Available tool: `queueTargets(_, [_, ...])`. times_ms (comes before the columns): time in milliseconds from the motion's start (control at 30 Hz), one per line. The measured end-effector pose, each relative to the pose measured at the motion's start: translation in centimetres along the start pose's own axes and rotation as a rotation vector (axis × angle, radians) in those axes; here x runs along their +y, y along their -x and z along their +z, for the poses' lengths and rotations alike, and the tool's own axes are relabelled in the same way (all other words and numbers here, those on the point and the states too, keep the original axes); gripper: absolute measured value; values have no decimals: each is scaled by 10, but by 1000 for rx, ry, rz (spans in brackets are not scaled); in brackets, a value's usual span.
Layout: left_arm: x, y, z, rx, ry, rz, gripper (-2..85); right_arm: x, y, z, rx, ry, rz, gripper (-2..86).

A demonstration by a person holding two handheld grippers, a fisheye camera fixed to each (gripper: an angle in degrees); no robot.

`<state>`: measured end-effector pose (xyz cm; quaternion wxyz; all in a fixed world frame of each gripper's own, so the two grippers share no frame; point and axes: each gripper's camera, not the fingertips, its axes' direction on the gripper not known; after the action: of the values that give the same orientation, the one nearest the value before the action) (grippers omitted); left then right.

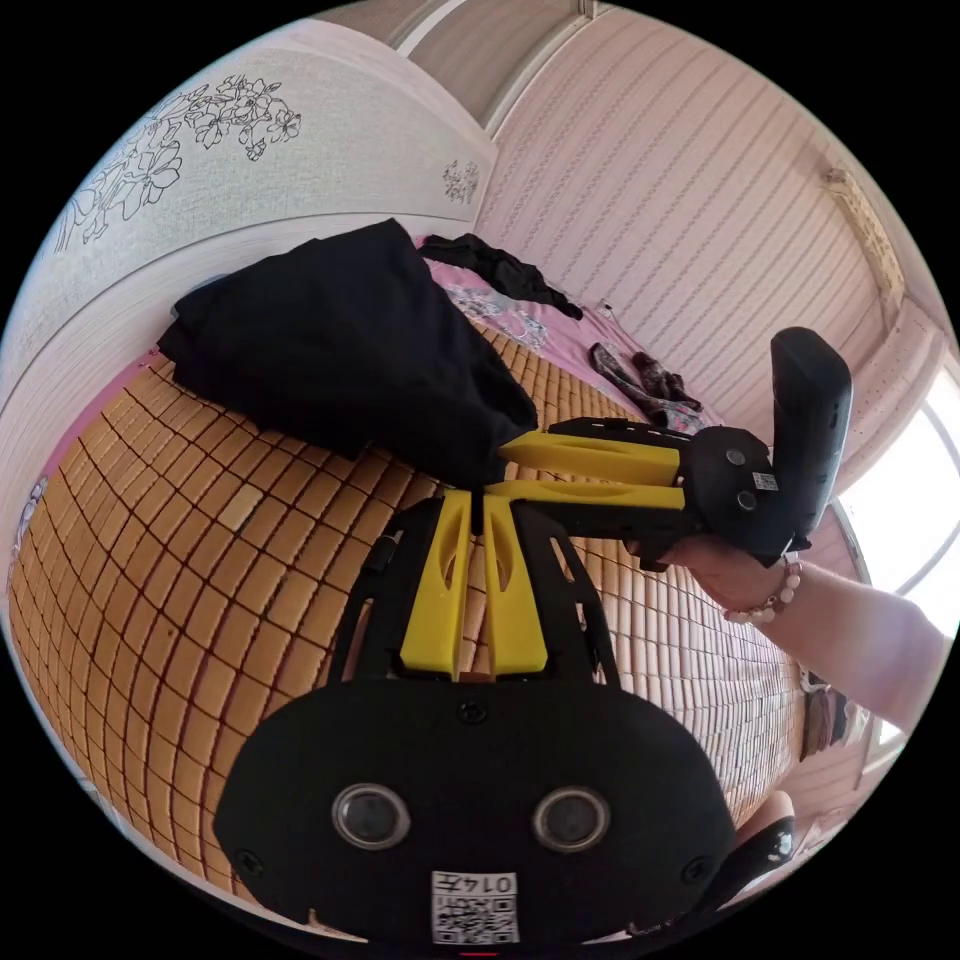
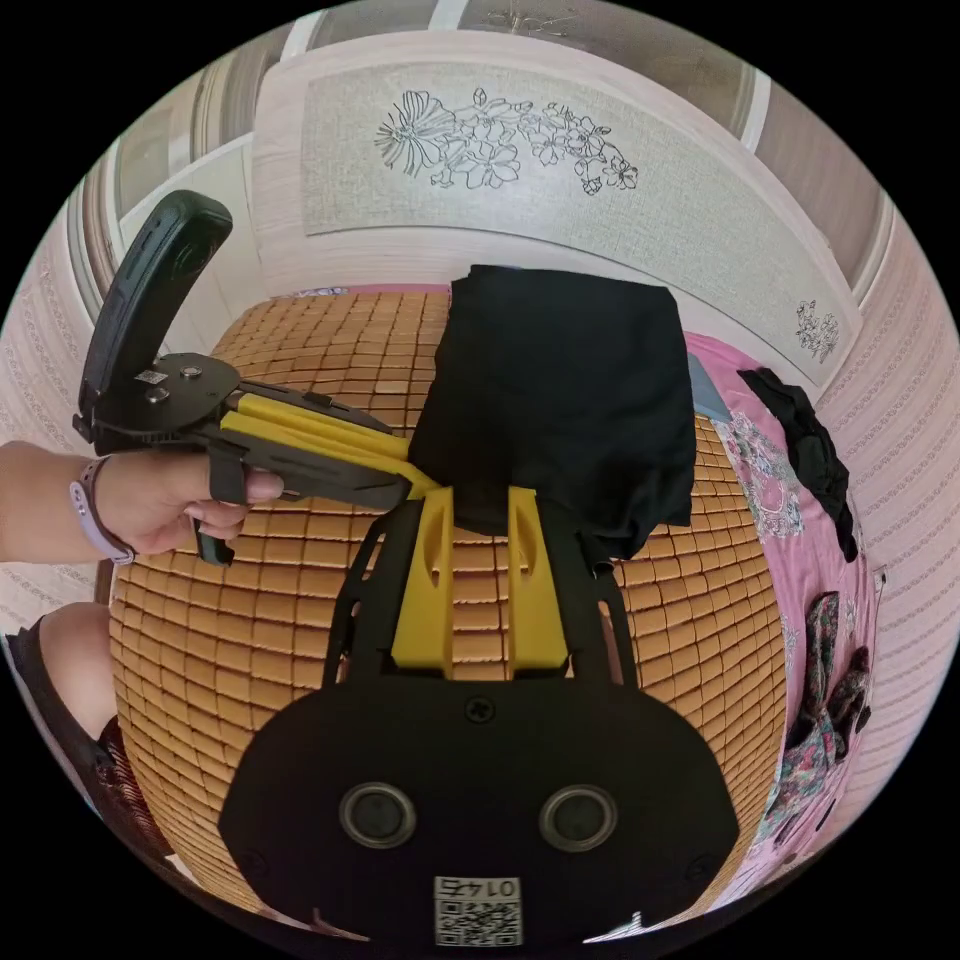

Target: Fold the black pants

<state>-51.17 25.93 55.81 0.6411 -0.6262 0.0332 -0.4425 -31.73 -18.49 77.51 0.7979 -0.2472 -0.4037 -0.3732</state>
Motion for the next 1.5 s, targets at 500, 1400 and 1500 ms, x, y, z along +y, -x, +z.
queueTargets(500, [298, -143, -149, 395, 253, -143, 45, 280, 194, -206, -143, 161, 578, 168])
queueTargets(1400, [282, -88, -132, -227, 514, 106, 24, 192, 284, -136, 20, 527, 33, 37])
queueTargets(1500, [285, -86, -163, -123, 396, 27, -3, 188, 255, -172, -48, 401, 159, 25])
